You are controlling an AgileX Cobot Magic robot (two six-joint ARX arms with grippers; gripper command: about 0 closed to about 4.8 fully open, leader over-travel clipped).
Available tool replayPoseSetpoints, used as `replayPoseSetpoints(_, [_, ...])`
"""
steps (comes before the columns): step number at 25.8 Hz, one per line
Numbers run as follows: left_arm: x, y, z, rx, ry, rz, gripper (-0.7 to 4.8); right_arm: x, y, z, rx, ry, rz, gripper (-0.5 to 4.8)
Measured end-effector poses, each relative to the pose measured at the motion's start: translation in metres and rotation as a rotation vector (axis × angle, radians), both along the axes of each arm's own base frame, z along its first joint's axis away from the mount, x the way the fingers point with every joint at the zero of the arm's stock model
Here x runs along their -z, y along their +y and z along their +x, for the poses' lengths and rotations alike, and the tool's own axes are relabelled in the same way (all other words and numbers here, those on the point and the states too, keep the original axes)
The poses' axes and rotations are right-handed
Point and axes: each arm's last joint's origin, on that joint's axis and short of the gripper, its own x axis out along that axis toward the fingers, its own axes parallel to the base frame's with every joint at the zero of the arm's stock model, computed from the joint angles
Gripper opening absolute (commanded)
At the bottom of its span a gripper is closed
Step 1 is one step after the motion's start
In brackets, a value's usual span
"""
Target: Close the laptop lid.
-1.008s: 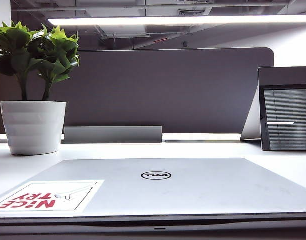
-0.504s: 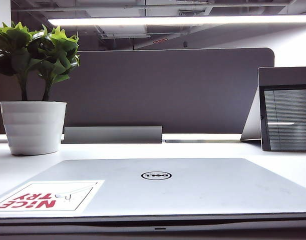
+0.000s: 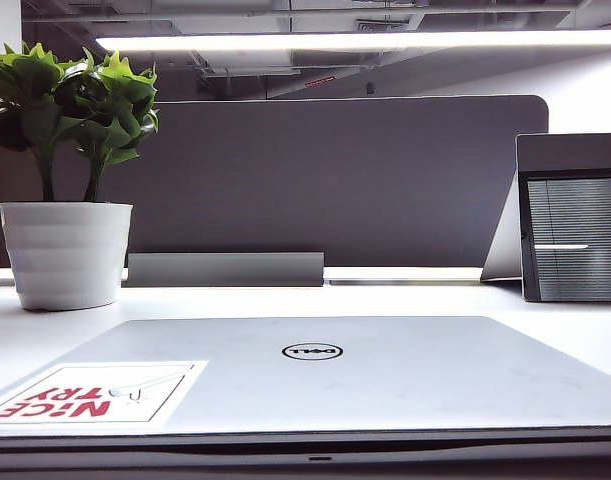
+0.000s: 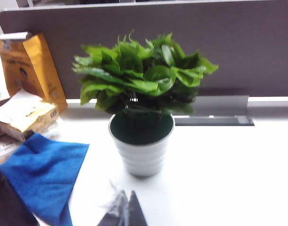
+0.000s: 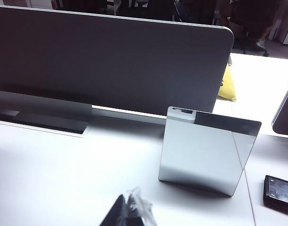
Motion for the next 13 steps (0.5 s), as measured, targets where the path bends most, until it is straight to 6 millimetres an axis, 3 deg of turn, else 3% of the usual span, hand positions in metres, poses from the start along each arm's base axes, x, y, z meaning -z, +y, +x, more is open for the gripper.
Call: replayPoseSetpoints(13, [0.0008, 0.0000, -0.0001, 0.000, 0.008, 0.001, -0.05, 0.0000, -0.0001, 0.0000, 0.001, 0.000, 0.000, -0.04])
